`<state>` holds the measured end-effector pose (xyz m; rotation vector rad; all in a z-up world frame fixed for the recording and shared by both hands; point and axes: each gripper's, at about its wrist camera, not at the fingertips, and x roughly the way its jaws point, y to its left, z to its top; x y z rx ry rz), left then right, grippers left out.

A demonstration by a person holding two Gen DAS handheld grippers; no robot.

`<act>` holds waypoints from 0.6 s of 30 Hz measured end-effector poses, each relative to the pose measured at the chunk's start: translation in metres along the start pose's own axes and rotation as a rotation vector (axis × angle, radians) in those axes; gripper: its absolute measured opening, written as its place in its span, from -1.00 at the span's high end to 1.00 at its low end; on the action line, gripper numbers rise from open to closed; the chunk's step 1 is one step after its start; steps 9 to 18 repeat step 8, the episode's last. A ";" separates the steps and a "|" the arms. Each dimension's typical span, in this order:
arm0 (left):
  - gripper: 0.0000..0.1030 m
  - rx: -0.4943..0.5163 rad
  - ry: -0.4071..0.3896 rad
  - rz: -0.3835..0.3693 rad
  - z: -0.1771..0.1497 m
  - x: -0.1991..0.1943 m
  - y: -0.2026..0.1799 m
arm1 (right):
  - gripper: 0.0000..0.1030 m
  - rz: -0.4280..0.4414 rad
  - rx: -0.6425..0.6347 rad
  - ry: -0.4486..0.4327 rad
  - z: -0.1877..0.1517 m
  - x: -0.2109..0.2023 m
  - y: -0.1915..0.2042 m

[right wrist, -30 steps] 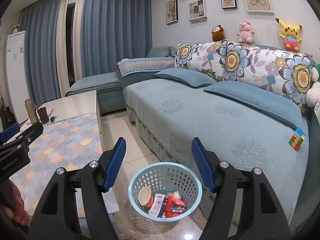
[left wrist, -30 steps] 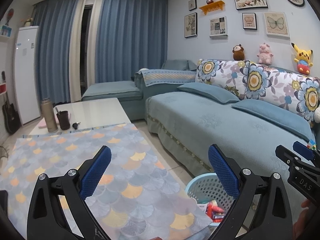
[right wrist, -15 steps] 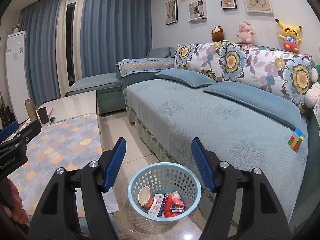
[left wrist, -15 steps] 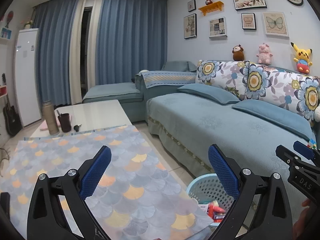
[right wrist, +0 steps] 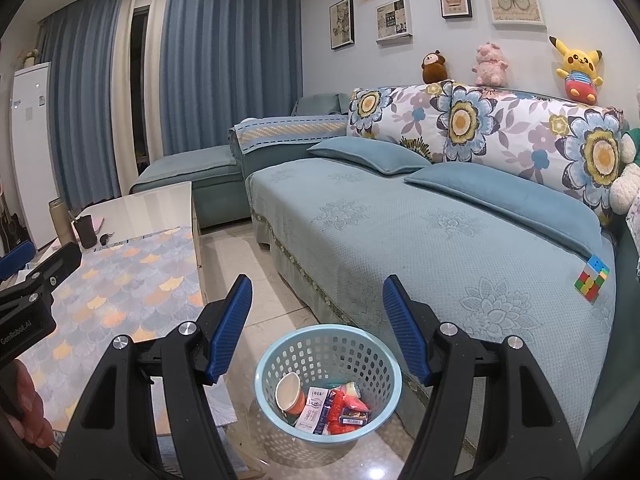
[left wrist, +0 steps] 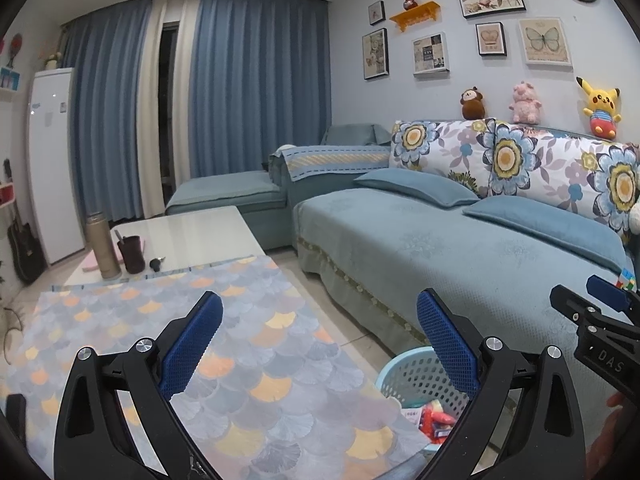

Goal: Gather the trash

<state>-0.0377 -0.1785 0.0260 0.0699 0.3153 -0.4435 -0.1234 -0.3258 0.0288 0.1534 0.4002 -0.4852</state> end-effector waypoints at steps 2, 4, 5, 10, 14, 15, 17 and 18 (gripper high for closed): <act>-0.86 -0.005 0.012 -0.012 0.000 0.002 0.002 | -0.25 0.000 -0.002 0.003 0.000 0.000 0.001; -0.86 -0.010 0.014 -0.023 -0.001 0.002 0.004 | -0.25 0.000 -0.004 0.001 0.000 -0.001 0.001; -0.86 -0.011 0.013 -0.022 0.000 0.002 0.006 | -0.25 0.000 -0.005 0.002 0.001 -0.001 0.002; -0.86 -0.010 0.005 -0.011 -0.001 0.002 0.008 | -0.25 0.004 -0.011 0.004 0.002 0.000 0.005; -0.86 -0.010 0.005 -0.011 -0.001 0.002 0.008 | -0.25 0.004 -0.011 0.004 0.002 0.000 0.005; -0.86 -0.010 0.005 -0.011 -0.001 0.002 0.008 | -0.25 0.004 -0.011 0.004 0.002 0.000 0.005; -0.86 -0.010 0.005 -0.011 -0.001 0.002 0.008 | -0.25 0.004 -0.011 0.004 0.002 0.000 0.005; -0.86 -0.010 0.005 -0.011 -0.001 0.002 0.008 | -0.25 0.004 -0.011 0.004 0.002 0.000 0.005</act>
